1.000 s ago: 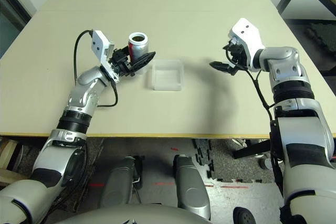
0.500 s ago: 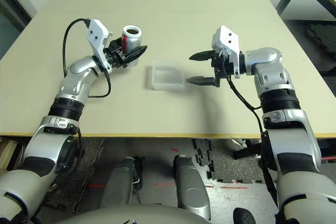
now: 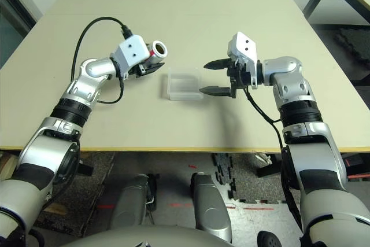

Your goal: Pour the medicine from the bottle into the box.

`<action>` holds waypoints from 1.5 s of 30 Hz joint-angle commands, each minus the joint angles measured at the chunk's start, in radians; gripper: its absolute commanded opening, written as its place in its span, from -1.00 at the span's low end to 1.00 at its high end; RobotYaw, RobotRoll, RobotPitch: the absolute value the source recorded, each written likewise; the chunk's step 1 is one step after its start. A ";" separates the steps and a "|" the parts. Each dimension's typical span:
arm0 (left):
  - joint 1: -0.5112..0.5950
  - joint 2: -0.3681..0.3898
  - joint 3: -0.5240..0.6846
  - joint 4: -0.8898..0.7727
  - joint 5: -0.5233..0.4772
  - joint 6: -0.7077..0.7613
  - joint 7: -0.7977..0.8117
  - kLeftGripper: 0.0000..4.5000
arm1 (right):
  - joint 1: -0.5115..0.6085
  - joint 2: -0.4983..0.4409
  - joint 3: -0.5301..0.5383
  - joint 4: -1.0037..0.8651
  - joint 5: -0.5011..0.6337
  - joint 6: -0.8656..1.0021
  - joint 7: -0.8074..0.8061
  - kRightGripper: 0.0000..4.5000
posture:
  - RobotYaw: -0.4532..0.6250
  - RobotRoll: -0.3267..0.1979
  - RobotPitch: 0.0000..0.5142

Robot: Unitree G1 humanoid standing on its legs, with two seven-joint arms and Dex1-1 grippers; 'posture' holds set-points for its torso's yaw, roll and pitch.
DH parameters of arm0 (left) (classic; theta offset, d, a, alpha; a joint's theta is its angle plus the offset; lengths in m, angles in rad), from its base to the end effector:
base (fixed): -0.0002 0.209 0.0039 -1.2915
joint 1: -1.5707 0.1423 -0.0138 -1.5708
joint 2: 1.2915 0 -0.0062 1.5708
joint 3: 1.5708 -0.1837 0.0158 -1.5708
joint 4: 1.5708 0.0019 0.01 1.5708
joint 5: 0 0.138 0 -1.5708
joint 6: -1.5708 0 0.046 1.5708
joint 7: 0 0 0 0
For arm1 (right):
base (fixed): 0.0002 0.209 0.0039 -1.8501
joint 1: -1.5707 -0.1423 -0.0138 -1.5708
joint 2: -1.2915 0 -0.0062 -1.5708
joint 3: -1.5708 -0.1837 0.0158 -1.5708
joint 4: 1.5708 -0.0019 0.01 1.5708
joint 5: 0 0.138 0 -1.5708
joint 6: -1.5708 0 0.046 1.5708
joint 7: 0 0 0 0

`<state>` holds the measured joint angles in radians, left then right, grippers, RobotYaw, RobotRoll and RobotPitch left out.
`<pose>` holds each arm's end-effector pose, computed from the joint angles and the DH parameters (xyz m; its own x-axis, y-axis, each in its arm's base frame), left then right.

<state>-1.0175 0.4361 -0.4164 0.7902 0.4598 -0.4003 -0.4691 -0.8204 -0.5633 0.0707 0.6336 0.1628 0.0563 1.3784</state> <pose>0.3513 0.1434 0.1883 0.7248 -0.6601 -0.1973 0.3537 0.1107 0.9288 0.3339 -0.2410 0.1804 0.3147 0.8948 -0.3166 -0.9412 0.2511 -0.2259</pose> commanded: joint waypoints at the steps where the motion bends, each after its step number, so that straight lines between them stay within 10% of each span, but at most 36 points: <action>1: -0.128 0.059 -0.277 0.023 0.443 -0.184 0.328 0.20 | 0.001 0.006 -0.006 0.010 0.011 0.015 -0.011 1.00 | -0.28 0.25 -0.52; 10: -0.307 -0.025 -0.515 0.240 0.751 -0.243 0.685 0.20 | -0.012 0.019 -0.015 0.021 0.029 0.040 -0.026 1.00 | -0.27 0.25 -0.51; 19: -0.389 -0.102 -0.562 0.393 0.790 -0.213 0.750 0.20 | -0.008 0.025 -0.023 0.012 0.047 0.064 -0.040 1.00 | -0.29 0.25 -0.49; 31: -0.291 -0.086 -0.178 0.475 0.309 -0.207 0.329 0.20 | -0.001 0.016 -0.013 0.013 0.038 0.049 -0.042 1.00 | -0.28 0.25 -0.47; 34: -0.238 -0.107 0.037 0.455 0.057 -0.078 0.112 0.20 | -0.006 0.011 -0.001 0.026 0.020 0.023 -0.038 1.00 | -0.27 0.25 -0.46; 45: -0.030 -0.149 0.392 0.218 -0.361 0.263 -0.086 0.20 | -0.016 0.008 0.009 0.079 -0.015 -0.033 -0.025 1.00 | -0.24 0.25 -0.46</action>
<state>-1.0702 0.2934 -0.0535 1.0461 0.1513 -0.1819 -0.5429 -0.8285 -0.5447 0.0730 0.7032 0.1550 0.0332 1.3460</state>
